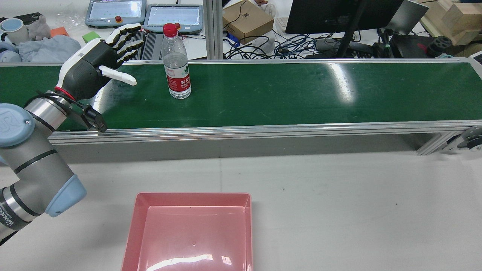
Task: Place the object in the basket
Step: 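Move the left hand along the belt toward the red-capped water bottle, then close the left hand fingers around the bottle and lift it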
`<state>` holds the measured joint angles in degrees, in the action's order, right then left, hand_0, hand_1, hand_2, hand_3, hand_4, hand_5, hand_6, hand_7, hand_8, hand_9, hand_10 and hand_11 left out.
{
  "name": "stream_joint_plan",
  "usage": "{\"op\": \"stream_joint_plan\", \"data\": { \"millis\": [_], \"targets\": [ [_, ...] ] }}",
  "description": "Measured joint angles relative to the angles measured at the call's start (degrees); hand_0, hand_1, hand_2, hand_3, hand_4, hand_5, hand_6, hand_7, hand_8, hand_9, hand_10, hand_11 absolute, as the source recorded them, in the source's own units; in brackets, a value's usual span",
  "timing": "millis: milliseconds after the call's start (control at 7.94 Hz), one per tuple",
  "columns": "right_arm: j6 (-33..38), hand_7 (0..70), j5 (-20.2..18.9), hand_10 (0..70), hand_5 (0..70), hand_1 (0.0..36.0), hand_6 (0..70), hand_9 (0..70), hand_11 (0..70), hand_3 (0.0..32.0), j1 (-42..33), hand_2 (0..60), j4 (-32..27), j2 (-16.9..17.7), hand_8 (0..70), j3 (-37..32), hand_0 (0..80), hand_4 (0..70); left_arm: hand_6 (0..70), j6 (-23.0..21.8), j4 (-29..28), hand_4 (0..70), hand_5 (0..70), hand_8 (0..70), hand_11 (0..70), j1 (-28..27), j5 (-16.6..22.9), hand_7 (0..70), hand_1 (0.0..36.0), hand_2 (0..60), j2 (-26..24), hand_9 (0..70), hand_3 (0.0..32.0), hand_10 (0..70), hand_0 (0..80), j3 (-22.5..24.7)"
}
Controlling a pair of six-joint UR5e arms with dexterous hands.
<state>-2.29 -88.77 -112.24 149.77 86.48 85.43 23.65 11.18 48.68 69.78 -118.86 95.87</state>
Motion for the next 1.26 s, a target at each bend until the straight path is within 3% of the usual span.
{"op": "stream_joint_plan", "data": {
  "millis": [378,1133,1259],
  "targets": [
    [0.0,0.0,0.0,0.0,0.0,0.0,0.0,0.0,0.0,0.0,0.0,0.0,0.0,0.0,0.0,0.0,0.0,0.0,6.3,0.8,0.2,6.5,26.1,12.6,6.8,-0.2,0.0,3.3,8.5,0.0,-1.5,12.7,6.6,3.7,56.8,-0.7],
    [0.0,0.0,0.0,0.0,0.0,0.0,0.0,0.0,0.0,0.0,0.0,0.0,0.0,0.0,0.0,0.0,0.0,0.0,6.3,0.8,-0.3,5.6,26.9,13.2,6.6,-0.3,0.4,3.8,9.2,0.0,-5.8,13.7,6.6,3.5,57.1,-5.1],
    [0.0,0.0,0.0,0.0,0.0,0.0,0.0,0.0,0.0,0.0,0.0,0.0,0.0,0.0,0.0,0.0,0.0,0.0,6.7,0.8,-0.2,5.1,30.1,15.0,9.6,-0.3,0.6,5.0,9.7,0.0,-5.9,16.3,6.0,5.6,57.5,-5.1]
  ]
}}
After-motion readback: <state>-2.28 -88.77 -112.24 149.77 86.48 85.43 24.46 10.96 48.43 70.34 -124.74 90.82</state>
